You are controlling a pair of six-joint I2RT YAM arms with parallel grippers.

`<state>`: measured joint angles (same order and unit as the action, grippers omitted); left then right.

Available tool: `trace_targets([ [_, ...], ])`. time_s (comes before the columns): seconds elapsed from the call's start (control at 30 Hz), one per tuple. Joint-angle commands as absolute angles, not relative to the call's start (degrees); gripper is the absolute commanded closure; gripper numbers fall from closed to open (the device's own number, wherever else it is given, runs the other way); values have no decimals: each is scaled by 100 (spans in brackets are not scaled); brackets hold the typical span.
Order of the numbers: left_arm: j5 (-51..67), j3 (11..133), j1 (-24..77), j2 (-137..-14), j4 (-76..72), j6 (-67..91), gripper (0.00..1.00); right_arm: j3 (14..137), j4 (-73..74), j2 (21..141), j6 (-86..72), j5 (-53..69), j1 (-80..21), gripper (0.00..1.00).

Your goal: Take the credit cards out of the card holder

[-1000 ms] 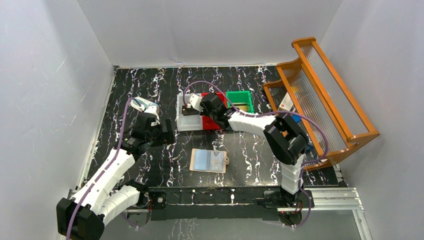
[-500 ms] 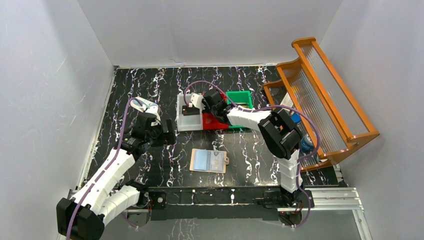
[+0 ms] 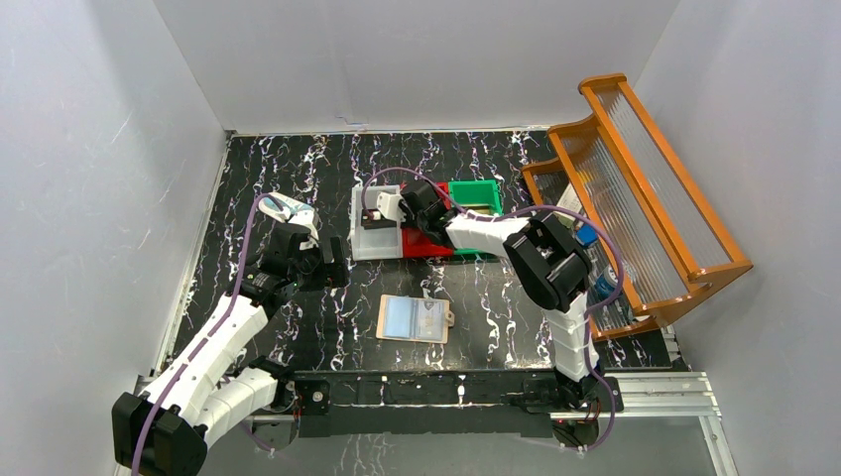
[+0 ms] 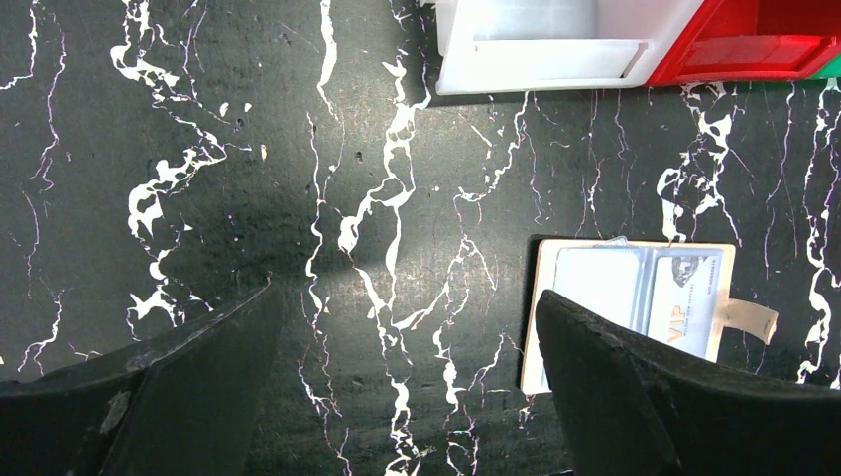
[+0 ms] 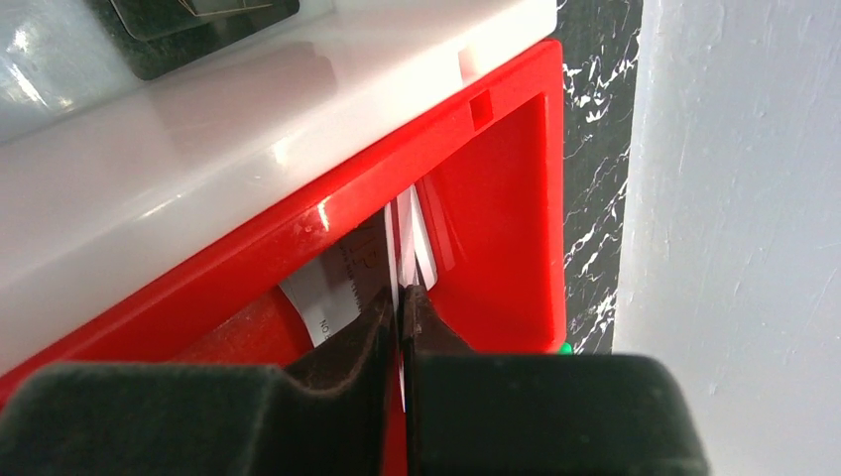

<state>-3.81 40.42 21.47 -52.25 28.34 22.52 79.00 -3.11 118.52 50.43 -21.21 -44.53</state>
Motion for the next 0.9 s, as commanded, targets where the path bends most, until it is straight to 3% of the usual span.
trace_targets([
  [0.0,-334,4061,2127,-5197,2822,2175,2,8032,-576,11655,4980,-1924,-4417,83],
  [0.17,-317,4068,2127,-5195,2814,2171,2,7875,-673,11243,4704,-1568,-4403,64],
  [0.57,-281,4062,2127,-5226,2821,2162,2,7156,-805,9839,3710,-1373,-4408,59],
  [0.67,-193,4067,2127,-5221,2814,2141,2,6693,-948,9268,2800,-1531,-4403,56],
  [0.77,-20,4069,2134,-5213,2785,2082,2,6423,-546,8720,936,-1301,-4403,39],
  [0.87,193,4044,2127,-5191,2721,2049,3,6214,162,8347,-757,-846,-4404,33],
])
